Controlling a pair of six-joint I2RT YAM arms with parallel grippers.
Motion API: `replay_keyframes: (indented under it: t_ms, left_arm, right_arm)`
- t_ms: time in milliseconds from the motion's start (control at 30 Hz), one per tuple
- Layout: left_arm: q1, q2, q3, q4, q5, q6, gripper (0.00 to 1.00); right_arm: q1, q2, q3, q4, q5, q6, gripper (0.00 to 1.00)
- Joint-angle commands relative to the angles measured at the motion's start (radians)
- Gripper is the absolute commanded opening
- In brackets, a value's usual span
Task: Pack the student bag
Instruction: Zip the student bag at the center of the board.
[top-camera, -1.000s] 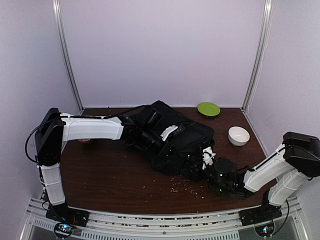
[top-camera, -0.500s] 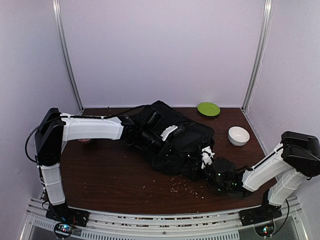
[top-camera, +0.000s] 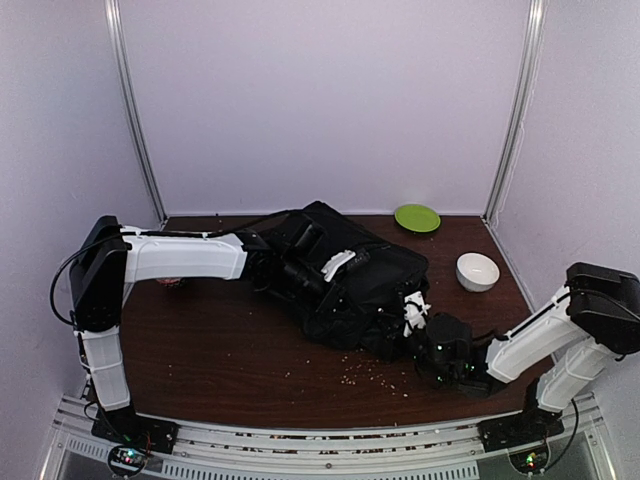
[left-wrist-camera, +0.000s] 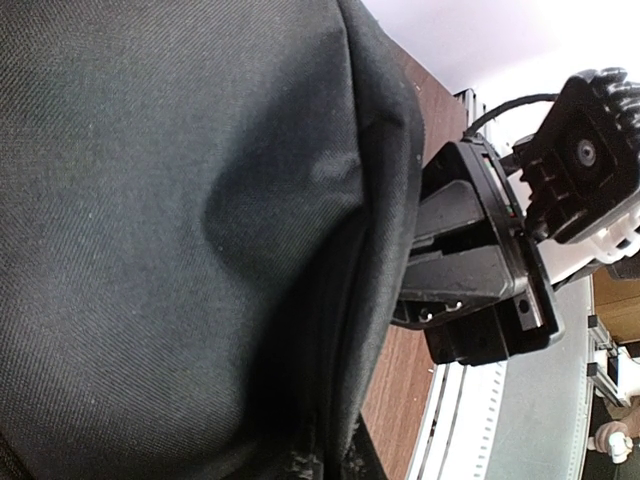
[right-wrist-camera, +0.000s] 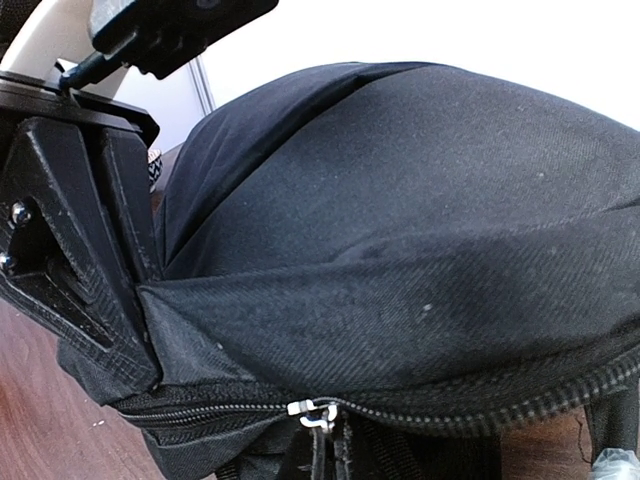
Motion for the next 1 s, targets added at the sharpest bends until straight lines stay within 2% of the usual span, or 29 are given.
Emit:
replay_keyframes:
  t_ms: [0,100,500,967]
  left_arm:
    - [0.005,0.011,0.036,0.011,-0.016,-0.005,0.0]
    - [0.006,0.027,0.046,-0.014,-0.055,0.003,0.0]
    - [0.004,0.064,0.066,-0.085,-0.164,0.024,0.0]
    - [-0.002,0.042,0.014,-0.13,-0.241,0.069,0.0]
  right_arm:
    - [-0.009,-0.056,-0.018,-0.057,0.096,-0.001,0.0]
    - [-0.01,-0.079,-0.025,-0.141,0.168,0.023,0.0]
    - [-0.01,-0.164,-0.079,-0.268,0.311,0.068,0.0]
    - [-0.068,-0.201,-0.075,-0.36,0.358,0.118,0.0]
